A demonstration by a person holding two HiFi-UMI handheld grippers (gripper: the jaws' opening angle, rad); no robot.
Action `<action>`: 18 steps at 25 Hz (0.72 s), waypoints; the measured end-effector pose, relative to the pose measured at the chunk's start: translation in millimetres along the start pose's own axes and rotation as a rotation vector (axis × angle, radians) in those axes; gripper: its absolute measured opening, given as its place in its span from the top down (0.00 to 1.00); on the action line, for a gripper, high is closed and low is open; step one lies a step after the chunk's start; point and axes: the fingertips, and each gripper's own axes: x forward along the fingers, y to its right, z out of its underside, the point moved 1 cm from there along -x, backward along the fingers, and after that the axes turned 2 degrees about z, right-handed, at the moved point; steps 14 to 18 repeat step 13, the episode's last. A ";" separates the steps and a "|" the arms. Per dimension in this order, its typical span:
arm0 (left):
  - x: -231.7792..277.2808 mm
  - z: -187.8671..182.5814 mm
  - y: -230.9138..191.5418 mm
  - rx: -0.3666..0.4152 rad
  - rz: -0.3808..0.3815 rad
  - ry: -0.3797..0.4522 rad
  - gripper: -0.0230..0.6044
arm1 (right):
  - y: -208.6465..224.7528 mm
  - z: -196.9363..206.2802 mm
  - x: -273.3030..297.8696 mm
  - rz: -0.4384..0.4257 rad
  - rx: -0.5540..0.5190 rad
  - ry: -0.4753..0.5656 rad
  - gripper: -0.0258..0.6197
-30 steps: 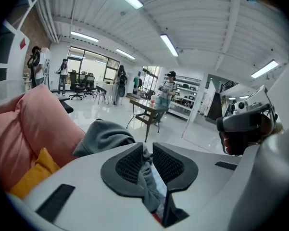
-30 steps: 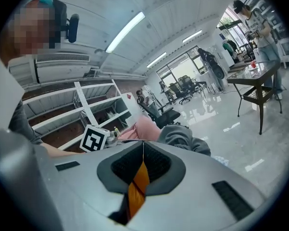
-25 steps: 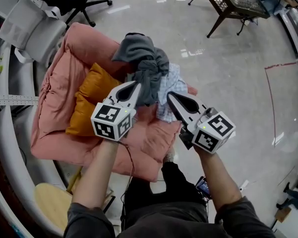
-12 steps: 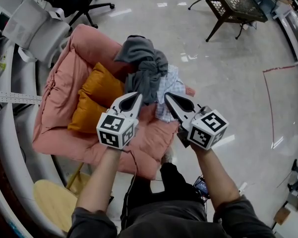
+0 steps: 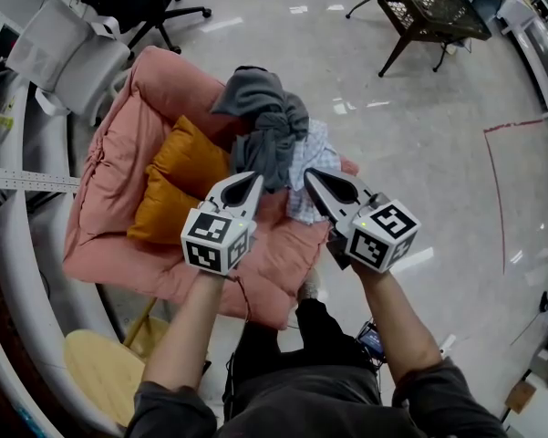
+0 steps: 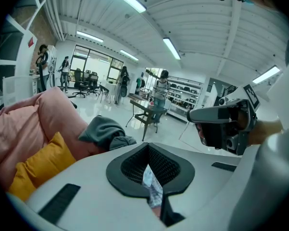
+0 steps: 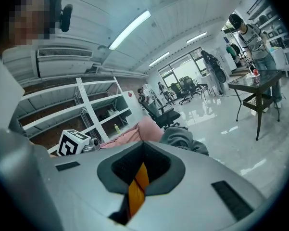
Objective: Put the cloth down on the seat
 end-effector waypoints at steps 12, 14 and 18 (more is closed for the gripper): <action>-1.5 -5.8 1.4 -0.001 -0.008 0.005 0.95 | -1.9 -4.0 -2.6 -0.007 -0.014 -0.004 0.94; -1.6 -6.3 1.5 -0.003 -0.007 0.005 0.95 | -1.9 -4.7 -3.2 -0.009 -0.017 -0.004 0.94; -1.6 -6.3 1.5 -0.003 -0.007 0.005 0.95 | -1.9 -4.7 -3.2 -0.009 -0.017 -0.004 0.94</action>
